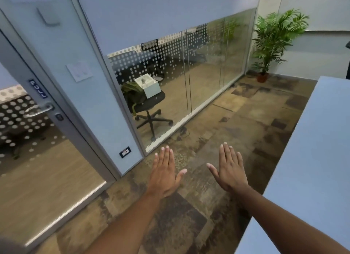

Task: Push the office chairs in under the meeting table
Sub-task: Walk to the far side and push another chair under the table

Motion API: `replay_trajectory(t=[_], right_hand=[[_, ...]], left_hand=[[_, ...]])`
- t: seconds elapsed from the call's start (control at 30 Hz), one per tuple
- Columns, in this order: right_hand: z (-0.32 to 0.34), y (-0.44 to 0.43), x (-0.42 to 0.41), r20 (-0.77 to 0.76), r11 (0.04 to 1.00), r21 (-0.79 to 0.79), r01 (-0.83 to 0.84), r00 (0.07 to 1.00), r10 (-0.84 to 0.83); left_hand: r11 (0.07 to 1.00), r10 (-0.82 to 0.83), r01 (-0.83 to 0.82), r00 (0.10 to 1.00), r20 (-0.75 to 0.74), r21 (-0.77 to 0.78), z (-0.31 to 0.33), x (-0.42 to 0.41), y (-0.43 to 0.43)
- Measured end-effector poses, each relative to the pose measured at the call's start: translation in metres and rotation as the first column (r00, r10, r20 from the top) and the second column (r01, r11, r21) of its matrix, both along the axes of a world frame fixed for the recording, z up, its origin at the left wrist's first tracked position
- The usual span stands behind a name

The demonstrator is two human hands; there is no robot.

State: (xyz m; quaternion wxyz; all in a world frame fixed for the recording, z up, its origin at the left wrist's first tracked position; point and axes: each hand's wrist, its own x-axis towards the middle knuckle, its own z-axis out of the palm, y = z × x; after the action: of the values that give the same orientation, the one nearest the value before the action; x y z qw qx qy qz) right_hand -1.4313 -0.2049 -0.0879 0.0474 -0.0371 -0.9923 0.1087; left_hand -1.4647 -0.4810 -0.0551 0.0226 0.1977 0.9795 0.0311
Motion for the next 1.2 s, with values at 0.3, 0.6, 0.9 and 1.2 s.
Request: replay_trajectory(t=[0.3, 0.6, 0.9, 1.2], right_hand=[[-0.011, 0.045, -0.127, -0.031, 0.988, -0.014, 0.156, 0.987, -0.156], [-0.03, 0.121, -0.263, -0.006, 0.925, -0.045, 0.377, 0.926, -0.377], [-0.007, 0.2, -0.37, 0.014, 0.85, 0.016, 0.527, 0.849, -0.528], [0.002, 0.332, -0.488, 0.012, 0.799, 0.053, 0.599, 0.8, -0.6]], left_hand=[[0.993, -0.108, 0.111, 0.991, -0.085, 0.029, -0.003, -0.166, 0.046], [0.942, -0.334, 0.334, 0.939, -0.085, -0.017, -0.027, -0.364, 0.131], [0.83, -0.551, 0.558, 0.824, -0.132, 0.022, -0.017, -0.539, 0.241], [0.755, -0.635, 0.654, 0.746, -0.2, 0.043, -0.032, -0.679, 0.411]])
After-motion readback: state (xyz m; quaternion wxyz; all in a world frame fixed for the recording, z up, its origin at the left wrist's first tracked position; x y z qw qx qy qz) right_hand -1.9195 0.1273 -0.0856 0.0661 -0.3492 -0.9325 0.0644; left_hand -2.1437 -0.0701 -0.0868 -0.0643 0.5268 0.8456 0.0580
